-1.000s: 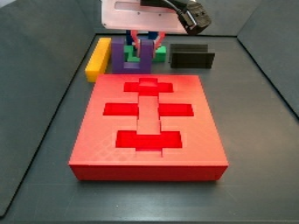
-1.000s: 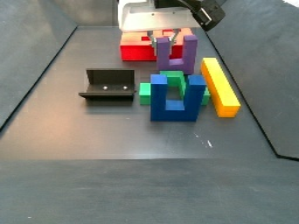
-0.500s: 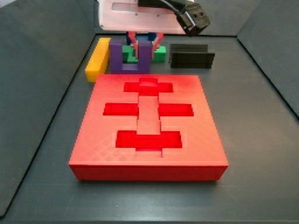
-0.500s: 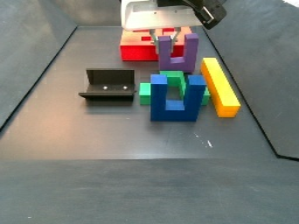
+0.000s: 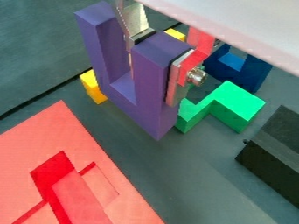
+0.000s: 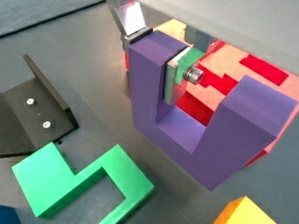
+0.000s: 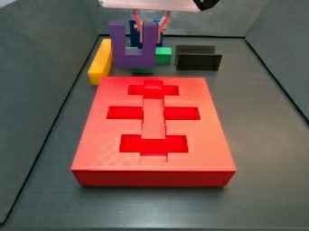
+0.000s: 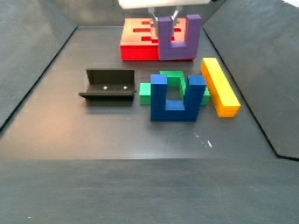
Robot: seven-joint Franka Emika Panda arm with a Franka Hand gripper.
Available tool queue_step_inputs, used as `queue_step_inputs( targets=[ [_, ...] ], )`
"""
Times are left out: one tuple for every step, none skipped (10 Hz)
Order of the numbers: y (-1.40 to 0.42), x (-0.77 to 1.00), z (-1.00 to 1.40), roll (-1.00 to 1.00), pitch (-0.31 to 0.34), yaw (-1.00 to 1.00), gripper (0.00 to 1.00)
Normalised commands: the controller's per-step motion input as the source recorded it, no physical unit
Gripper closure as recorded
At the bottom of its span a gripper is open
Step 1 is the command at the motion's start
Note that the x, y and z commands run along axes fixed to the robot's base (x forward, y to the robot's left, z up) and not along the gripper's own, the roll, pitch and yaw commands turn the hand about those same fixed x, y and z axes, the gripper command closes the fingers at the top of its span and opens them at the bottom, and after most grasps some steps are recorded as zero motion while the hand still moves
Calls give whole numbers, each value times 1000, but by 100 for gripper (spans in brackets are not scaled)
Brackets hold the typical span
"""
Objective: Pick up the purple object. Move up. Move to above the board. Insert the purple object.
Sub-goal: Move to above the board.
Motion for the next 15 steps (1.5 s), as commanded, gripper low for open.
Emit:
queue_step_inputs(
  targets=[
    [-3, -4, 1400, 24, 5, 7, 100],
    [-4, -46, 1400, -12, 12, 2, 100],
    [9, -16, 1400, -36, 4, -3, 100],
    [6, 19, 1400, -38, 27, -4, 100],
    [9, 26, 810, -31, 79, -6, 100],
    [14, 25, 571, -35, 70, -6, 100],
    [10, 25, 269, -45, 49, -6, 100],
    [10, 9, 192, -46, 43, -4, 100],
    [-1400, 5, 366, 104, 61, -389, 100],
    [-1400, 2, 349, 154, 62, -326, 100],
    [-1400, 23, 362, 136, 73, -179, 100],
    [-1400, 50, 361, 89, 86, -127, 100],
    [-916, 78, 237, 54, 116, -58, 100],
    [-582, 89, 150, 55, 136, -31, 100],
    [-250, 110, 64, 50, 146, -12, 100]
  ],
)
